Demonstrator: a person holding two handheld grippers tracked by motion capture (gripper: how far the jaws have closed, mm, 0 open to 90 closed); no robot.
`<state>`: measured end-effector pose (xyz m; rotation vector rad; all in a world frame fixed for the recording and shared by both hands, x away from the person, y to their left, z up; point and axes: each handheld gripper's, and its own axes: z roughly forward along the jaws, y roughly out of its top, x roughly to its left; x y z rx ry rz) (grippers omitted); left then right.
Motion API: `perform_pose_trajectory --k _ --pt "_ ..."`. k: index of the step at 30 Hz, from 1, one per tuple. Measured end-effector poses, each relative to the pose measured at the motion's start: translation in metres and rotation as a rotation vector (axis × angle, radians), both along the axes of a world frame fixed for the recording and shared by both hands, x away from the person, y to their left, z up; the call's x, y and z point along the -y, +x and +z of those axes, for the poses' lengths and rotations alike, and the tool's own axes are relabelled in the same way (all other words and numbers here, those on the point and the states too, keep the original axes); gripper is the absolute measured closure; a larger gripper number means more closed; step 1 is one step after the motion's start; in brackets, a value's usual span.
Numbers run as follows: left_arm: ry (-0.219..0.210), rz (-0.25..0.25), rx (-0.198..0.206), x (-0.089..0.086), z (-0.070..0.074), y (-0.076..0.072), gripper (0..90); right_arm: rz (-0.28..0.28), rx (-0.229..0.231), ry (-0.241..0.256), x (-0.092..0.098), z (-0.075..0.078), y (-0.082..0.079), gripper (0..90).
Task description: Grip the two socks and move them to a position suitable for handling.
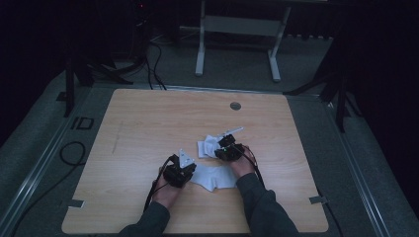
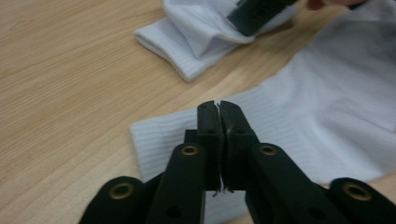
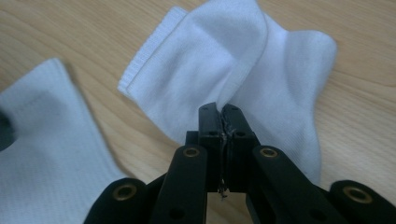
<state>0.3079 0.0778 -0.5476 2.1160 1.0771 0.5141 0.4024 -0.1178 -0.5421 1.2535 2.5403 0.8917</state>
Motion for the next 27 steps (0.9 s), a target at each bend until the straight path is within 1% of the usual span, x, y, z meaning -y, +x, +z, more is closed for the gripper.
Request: perform_pose_trajectory --k 2,3,4,8,10,12,13,15,16,17,21,24,27 --pt "0.004 0.014 -0.008 0.0 -0.001 0.006 89.3 -0.009 0.007 0.002 -0.003 -0.001 -0.003 87.7" --pt "0.004 0.014 -0.008 0.0 -0.001 0.006 89.4 -0.009 0.007 0.002 -0.003 -0.001 -0.003 87.7" --pt "0.005 0.022 -0.013 0.002 -0.002 0.012 89.4 -0.026 0.017 0.005 -0.005 -0.001 -0.005 87.7" --pt "0.013 0.034 -0.018 0.008 -0.001 0.025 89.3 -0.044 0.024 0.005 -0.008 -0.002 -0.008 87.7" --pt "0.029 0.033 -0.02 0.01 -0.001 0.031 89.3 -0.049 0.025 0.009 -0.009 -0.002 -0.008 87.7" --pt "0.029 0.035 -0.019 0.012 -0.001 0.033 89.1 -0.05 0.023 0.012 -0.009 -0.002 -0.009 87.6" --pt "0.028 0.044 -0.024 0.013 -0.002 0.039 89.0 -0.045 0.019 0.023 -0.01 -0.003 -0.01 87.7" --pt "0.033 0.061 -0.03 0.014 -0.003 0.044 89.1 -0.041 0.02 0.027 -0.011 -0.003 -0.011 87.7" --pt "0.027 0.067 -0.035 0.015 -0.004 0.047 89.1 -0.038 0.02 0.028 -0.011 -0.003 -0.012 87.7" --pt "0.037 0.068 -0.042 0.016 -0.005 0.049 89.1 -0.037 0.021 0.028 -0.012 -0.003 -0.013 87.7" --pt "0.06 0.071 -0.039 0.017 -0.006 0.052 89.3 -0.024 0.02 0.029 -0.013 -0.003 -0.014 87.9" --pt "0.059 0.07 -0.039 0.016 -0.007 0.053 89.5 -0.017 0.008 0.037 -0.012 -0.002 -0.013 88.3" --pt "0.065 0.068 -0.037 0.017 -0.007 0.053 89.6 -0.016 0.007 0.049 -0.009 0.002 -0.013 88.5"
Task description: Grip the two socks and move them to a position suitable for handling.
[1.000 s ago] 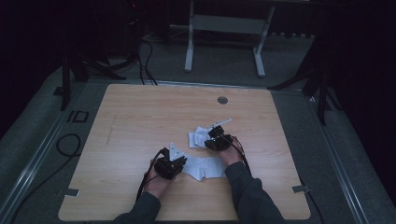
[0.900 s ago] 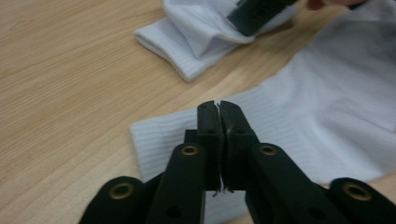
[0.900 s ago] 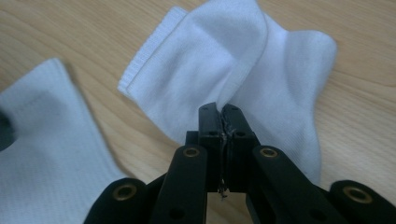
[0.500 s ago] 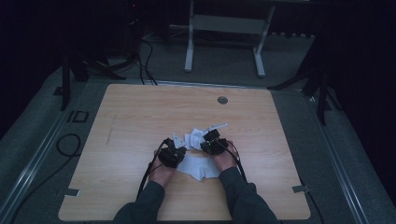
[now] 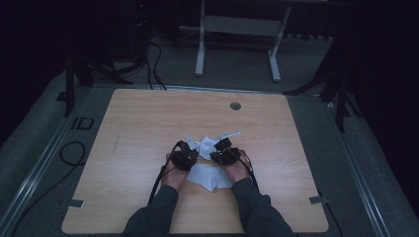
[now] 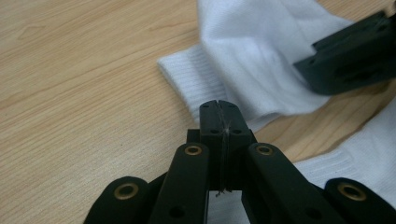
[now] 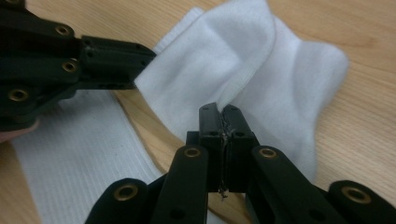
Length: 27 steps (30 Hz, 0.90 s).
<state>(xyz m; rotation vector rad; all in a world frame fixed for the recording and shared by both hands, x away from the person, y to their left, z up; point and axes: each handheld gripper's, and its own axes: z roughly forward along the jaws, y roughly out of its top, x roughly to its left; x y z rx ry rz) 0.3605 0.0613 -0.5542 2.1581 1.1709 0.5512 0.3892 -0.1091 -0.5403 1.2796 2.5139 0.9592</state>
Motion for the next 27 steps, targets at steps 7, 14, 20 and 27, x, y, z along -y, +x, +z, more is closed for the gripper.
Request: perform_pose_trajectory --k 7,14,20,27 --pt "-0.006 -0.001 0.003 0.0 0.0 0.001 89.6 -0.023 0.048 0.019 0.027 0.026 0.002 88.5" --pt "0.0 -0.001 0.002 0.0 0.0 0.001 89.5 -0.08 0.075 -0.021 0.073 0.041 0.01 88.5" --pt "0.005 -0.006 -0.001 0.0 0.0 0.001 89.5 -0.131 0.07 -0.058 0.107 0.042 0.015 88.4" --pt "0.007 -0.003 -0.002 0.0 0.0 0.002 89.5 -0.224 0.044 -0.083 0.154 0.043 0.02 88.3"
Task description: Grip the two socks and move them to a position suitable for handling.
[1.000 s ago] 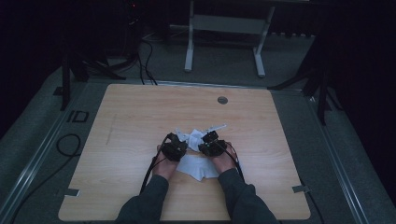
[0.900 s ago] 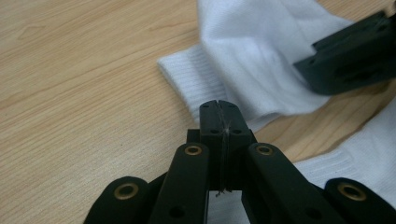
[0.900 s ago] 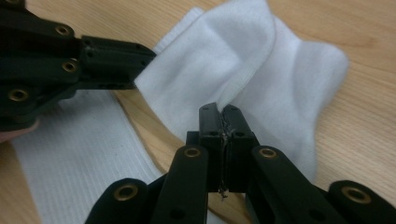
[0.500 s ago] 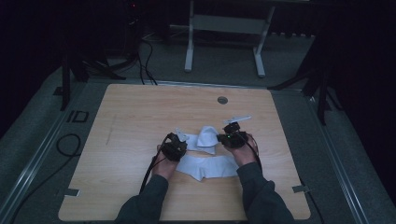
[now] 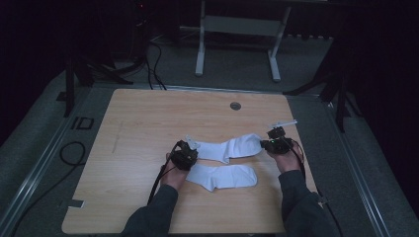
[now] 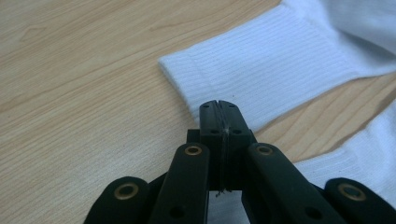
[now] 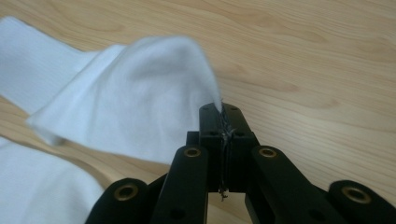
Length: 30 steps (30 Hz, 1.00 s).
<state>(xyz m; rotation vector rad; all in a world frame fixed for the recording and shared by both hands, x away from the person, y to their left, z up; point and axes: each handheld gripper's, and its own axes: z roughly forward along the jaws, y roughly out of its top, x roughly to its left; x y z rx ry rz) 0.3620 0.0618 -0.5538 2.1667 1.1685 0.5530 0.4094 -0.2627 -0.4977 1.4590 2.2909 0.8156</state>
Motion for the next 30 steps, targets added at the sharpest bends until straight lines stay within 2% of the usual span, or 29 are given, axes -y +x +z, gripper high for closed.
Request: perform_pose_trajectory --k 5,9,12,18,23,27,30 --pt "0.0 0.006 0.0 0.0 0.0 0.001 89.3 -0.026 -0.012 -0.005 0.014 -0.002 0.0 88.3" --pt "0.012 0.014 0.001 0.0 0.001 0.003 88.6 -0.025 -0.06 -0.012 0.022 -0.015 -0.003 88.2" --pt "0.012 0.019 0.002 0.0 0.001 0.004 86.6 -0.024 -0.074 -0.007 0.024 -0.02 -0.003 87.9" --pt "-0.033 0.041 0.005 -0.006 0.002 0.001 81.9 -0.028 -0.083 -0.008 0.027 -0.025 -0.004 87.0" --pt "-0.045 0.041 0.009 -0.012 0.006 -0.005 79.8 -0.045 -0.087 -0.013 0.031 -0.028 -0.003 86.4" --pt "-0.082 0.058 0.021 -0.026 0.011 -0.014 79.0 -0.07 -0.087 -0.01 0.039 -0.03 -0.001 85.6" --pt "-0.092 0.067 0.029 -0.036 0.013 -0.022 78.7 -0.083 -0.09 -0.013 0.043 -0.032 0.002 85.2"
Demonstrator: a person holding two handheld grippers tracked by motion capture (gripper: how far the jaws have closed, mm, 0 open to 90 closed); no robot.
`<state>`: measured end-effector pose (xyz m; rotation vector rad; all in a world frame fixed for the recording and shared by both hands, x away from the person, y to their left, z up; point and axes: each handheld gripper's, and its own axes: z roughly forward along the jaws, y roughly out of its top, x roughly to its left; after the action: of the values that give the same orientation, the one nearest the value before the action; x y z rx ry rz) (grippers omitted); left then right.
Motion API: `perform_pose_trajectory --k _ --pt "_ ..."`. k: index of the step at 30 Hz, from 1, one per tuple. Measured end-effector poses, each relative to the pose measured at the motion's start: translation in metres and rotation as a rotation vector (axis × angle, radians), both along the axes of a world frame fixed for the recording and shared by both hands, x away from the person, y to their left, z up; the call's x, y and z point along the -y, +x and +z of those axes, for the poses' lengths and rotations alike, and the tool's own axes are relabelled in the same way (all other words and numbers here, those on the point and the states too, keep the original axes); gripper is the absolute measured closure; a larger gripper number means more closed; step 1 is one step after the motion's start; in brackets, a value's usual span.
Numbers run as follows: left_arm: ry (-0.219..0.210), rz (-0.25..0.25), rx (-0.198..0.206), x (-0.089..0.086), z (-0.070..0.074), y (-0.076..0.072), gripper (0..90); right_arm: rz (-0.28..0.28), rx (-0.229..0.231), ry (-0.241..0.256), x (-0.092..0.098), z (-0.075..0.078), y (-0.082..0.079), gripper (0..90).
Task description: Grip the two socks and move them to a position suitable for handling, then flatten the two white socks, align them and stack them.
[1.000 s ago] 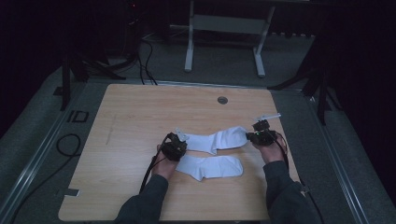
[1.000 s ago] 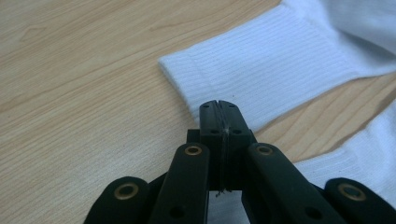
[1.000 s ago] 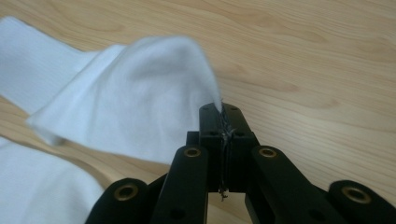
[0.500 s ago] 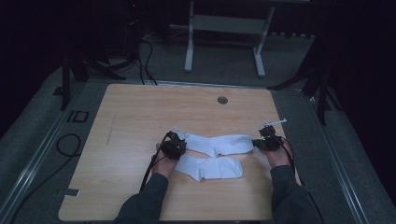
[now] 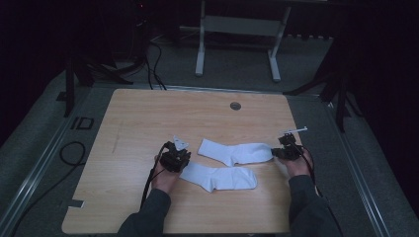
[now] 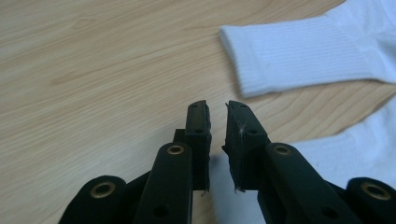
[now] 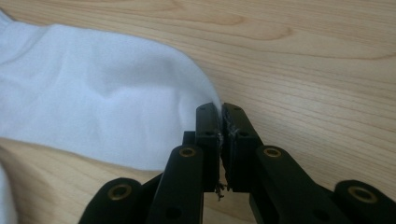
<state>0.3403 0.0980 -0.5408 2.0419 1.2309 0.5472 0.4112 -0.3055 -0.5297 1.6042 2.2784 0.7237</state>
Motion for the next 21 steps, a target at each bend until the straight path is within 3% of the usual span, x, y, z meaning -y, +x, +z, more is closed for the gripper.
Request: perform_pose_trajectory --k 6,13,16,18,21 --pt "-0.011 0.022 0.006 -0.019 0.002 -0.012 77.8 -0.01 0.003 -0.007 0.002 -0.002 0.001 84.5" --pt "-0.003 0.011 0.004 -0.024 0.004 -0.022 76.8 -0.002 0.004 -0.03 0.002 -0.004 0.002 83.1" --pt "0.004 0.004 -0.001 -0.025 0.005 -0.024 75.8 -0.001 0.006 -0.035 0.002 -0.003 0.002 78.5" --pt "0.001 -0.003 -0.009 -0.027 0.005 -0.027 74.9 0.003 0.008 -0.038 0.003 -0.002 0.002 68.2" --pt "-0.007 -0.011 -0.02 -0.028 0.004 -0.03 73.0 0.027 0.022 -0.047 0.002 0.002 0.002 60.4"
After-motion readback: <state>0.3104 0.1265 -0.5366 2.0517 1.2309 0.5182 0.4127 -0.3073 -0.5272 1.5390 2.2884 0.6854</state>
